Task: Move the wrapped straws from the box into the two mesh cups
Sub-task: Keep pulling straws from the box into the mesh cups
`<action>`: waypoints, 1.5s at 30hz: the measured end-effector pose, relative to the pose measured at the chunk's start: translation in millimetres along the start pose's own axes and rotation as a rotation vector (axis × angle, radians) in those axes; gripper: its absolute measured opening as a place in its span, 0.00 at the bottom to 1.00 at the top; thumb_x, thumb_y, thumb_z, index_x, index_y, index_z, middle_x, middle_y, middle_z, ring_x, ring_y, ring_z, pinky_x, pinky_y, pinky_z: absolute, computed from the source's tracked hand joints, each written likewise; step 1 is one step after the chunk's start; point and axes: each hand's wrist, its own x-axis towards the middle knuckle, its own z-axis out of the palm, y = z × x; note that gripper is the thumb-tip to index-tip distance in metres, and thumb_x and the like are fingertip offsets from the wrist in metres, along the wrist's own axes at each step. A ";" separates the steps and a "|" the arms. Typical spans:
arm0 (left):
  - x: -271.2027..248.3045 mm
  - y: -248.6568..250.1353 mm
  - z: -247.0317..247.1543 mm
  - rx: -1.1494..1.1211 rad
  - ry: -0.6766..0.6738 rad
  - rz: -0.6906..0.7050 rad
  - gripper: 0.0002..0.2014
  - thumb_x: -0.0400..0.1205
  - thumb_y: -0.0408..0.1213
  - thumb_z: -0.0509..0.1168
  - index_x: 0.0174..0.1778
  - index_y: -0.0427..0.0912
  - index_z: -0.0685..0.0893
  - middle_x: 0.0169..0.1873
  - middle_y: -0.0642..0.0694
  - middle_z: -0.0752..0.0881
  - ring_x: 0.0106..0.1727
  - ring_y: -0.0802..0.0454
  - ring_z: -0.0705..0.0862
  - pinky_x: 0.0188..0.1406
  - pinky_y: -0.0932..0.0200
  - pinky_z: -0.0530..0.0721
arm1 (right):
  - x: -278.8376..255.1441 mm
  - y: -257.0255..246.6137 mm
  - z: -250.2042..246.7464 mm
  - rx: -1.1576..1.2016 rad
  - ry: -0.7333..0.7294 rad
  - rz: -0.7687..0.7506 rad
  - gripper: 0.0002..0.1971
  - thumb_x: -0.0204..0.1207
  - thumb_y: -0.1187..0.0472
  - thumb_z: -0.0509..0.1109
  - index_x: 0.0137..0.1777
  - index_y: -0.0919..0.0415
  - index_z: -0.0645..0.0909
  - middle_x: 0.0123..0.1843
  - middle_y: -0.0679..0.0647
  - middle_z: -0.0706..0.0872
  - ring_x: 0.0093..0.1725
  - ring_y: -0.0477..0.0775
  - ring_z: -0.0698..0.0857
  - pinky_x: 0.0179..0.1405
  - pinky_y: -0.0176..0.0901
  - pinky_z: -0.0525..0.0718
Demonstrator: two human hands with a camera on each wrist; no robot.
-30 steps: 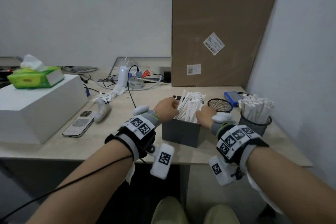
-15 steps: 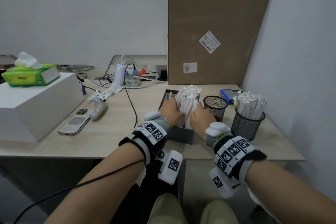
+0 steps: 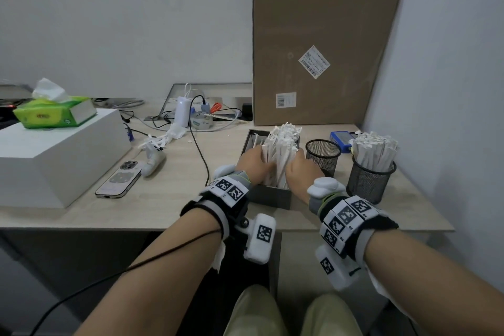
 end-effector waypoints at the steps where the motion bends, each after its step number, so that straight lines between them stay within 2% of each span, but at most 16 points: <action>1: -0.4 -0.3 -1.5 -0.010 0.004 0.004 0.10 0.80 0.39 0.65 0.51 0.36 0.78 0.51 0.35 0.85 0.51 0.40 0.82 0.47 0.55 0.75 | -0.7 0.1 -0.1 0.002 0.006 -0.004 0.18 0.84 0.61 0.51 0.70 0.69 0.64 0.58 0.70 0.85 0.56 0.70 0.85 0.42 0.49 0.72; 3: 0.0 -3.3 -2.0 -0.027 -0.006 0.014 0.09 0.81 0.40 0.65 0.50 0.38 0.76 0.48 0.35 0.84 0.48 0.41 0.81 0.48 0.53 0.76 | -2.5 -0.3 0.5 0.006 0.021 -0.008 0.17 0.84 0.61 0.50 0.68 0.68 0.65 0.57 0.70 0.85 0.55 0.70 0.85 0.42 0.49 0.72; 6: -0.7 -5.1 -2.2 -0.036 -0.036 0.012 0.14 0.79 0.41 0.67 0.54 0.36 0.77 0.49 0.38 0.85 0.50 0.41 0.83 0.51 0.50 0.80 | -3.5 -1.3 1.4 0.006 0.030 -0.006 0.17 0.84 0.60 0.51 0.69 0.68 0.64 0.57 0.70 0.85 0.55 0.70 0.85 0.43 0.50 0.73; 9: -4.6 -5.0 0.3 -0.052 -0.074 0.034 0.16 0.76 0.39 0.69 0.57 0.40 0.76 0.50 0.43 0.85 0.49 0.46 0.82 0.49 0.58 0.77 | -5.5 -3.1 1.5 -0.001 0.040 0.015 0.18 0.85 0.61 0.50 0.71 0.68 0.63 0.59 0.70 0.85 0.57 0.71 0.84 0.47 0.52 0.75; 12: -5.7 -3.5 3.0 -0.023 -0.051 0.047 0.15 0.79 0.38 0.66 0.60 0.38 0.80 0.54 0.40 0.87 0.56 0.43 0.84 0.51 0.58 0.77 | -6.3 -4.2 2.2 -0.012 0.043 0.028 0.19 0.85 0.62 0.49 0.73 0.67 0.62 0.60 0.69 0.85 0.58 0.71 0.84 0.50 0.53 0.77; 15: -5.9 -4.1 0.8 -0.059 -0.033 0.030 0.15 0.80 0.37 0.64 0.61 0.37 0.81 0.55 0.38 0.87 0.57 0.41 0.84 0.52 0.57 0.77 | -6.4 -4.7 2.1 0.000 0.034 0.024 0.19 0.85 0.63 0.49 0.74 0.67 0.62 0.59 0.69 0.85 0.57 0.70 0.85 0.49 0.53 0.77; 17: -5.4 -6.0 -1.0 -0.144 -0.018 0.011 0.17 0.81 0.36 0.62 0.65 0.38 0.79 0.58 0.38 0.86 0.59 0.40 0.83 0.58 0.55 0.80 | -6.4 -5.1 1.5 0.002 0.031 0.020 0.20 0.85 0.62 0.49 0.75 0.67 0.61 0.58 0.69 0.85 0.57 0.70 0.85 0.50 0.53 0.78; 20: -6.3 -7.6 -1.7 -0.242 0.004 -0.031 0.20 0.82 0.37 0.59 0.71 0.40 0.72 0.62 0.39 0.83 0.63 0.39 0.82 0.65 0.45 0.80 | -7.6 -5.7 -0.3 -0.001 0.015 0.013 0.20 0.85 0.62 0.49 0.75 0.67 0.61 0.58 0.69 0.86 0.56 0.70 0.85 0.47 0.51 0.77; 22: -6.6 -7.8 -0.8 -0.250 0.002 -0.029 0.21 0.82 0.39 0.60 0.71 0.40 0.70 0.63 0.40 0.83 0.63 0.40 0.82 0.65 0.45 0.80 | -8.7 -5.5 -1.5 -0.002 0.002 0.014 0.20 0.85 0.62 0.49 0.75 0.67 0.60 0.59 0.69 0.85 0.57 0.70 0.85 0.50 0.52 0.77; 24: -8.3 -6.5 -0.1 -0.212 -0.038 0.017 0.22 0.81 0.39 0.63 0.71 0.40 0.71 0.63 0.42 0.82 0.62 0.44 0.82 0.64 0.49 0.79 | -9.3 -5.1 -1.5 -0.019 0.001 0.015 0.21 0.85 0.62 0.49 0.76 0.67 0.59 0.60 0.69 0.84 0.58 0.70 0.84 0.52 0.53 0.78; 27: -9.0 -6.2 3.1 -0.099 -0.067 0.072 0.20 0.77 0.38 0.68 0.65 0.39 0.76 0.59 0.42 0.84 0.59 0.43 0.83 0.60 0.50 0.82 | -9.3 -6.1 -1.2 -0.026 0.002 0.022 0.22 0.85 0.62 0.49 0.77 0.67 0.59 0.61 0.69 0.84 0.59 0.70 0.84 0.53 0.53 0.78; 32: -9.3 -3.6 7.5 0.031 -0.019 -0.010 0.20 0.76 0.38 0.70 0.63 0.37 0.80 0.59 0.38 0.86 0.60 0.40 0.83 0.61 0.49 0.81 | -10.9 -7.3 -3.2 -0.043 -0.001 0.018 0.23 0.85 0.62 0.49 0.79 0.67 0.56 0.62 0.69 0.84 0.60 0.69 0.83 0.53 0.53 0.78; 35: -8.6 -0.8 6.8 0.080 -0.038 -0.014 0.15 0.77 0.37 0.68 0.58 0.35 0.83 0.56 0.36 0.87 0.58 0.39 0.84 0.56 0.52 0.81 | -10.0 -7.2 -2.6 -0.034 -0.006 0.023 0.24 0.85 0.62 0.49 0.80 0.67 0.54 0.63 0.69 0.83 0.60 0.70 0.83 0.54 0.54 0.78; 40: -9.8 -4.2 6.7 -0.017 0.000 0.024 0.13 0.78 0.36 0.66 0.57 0.35 0.84 0.54 0.36 0.87 0.56 0.39 0.85 0.51 0.57 0.78 | -8.8 -6.6 -0.9 -0.018 0.000 0.022 0.23 0.84 0.63 0.51 0.78 0.67 0.57 0.61 0.70 0.84 0.59 0.70 0.84 0.52 0.54 0.78; 45: -7.6 -5.0 3.8 -0.135 0.023 0.061 0.17 0.81 0.39 0.62 0.65 0.40 0.78 0.58 0.40 0.86 0.59 0.41 0.84 0.55 0.57 0.78 | -7.4 -5.9 -1.2 -0.015 -0.003 0.013 0.20 0.84 0.63 0.51 0.75 0.68 0.60 0.60 0.69 0.84 0.58 0.70 0.84 0.51 0.54 0.78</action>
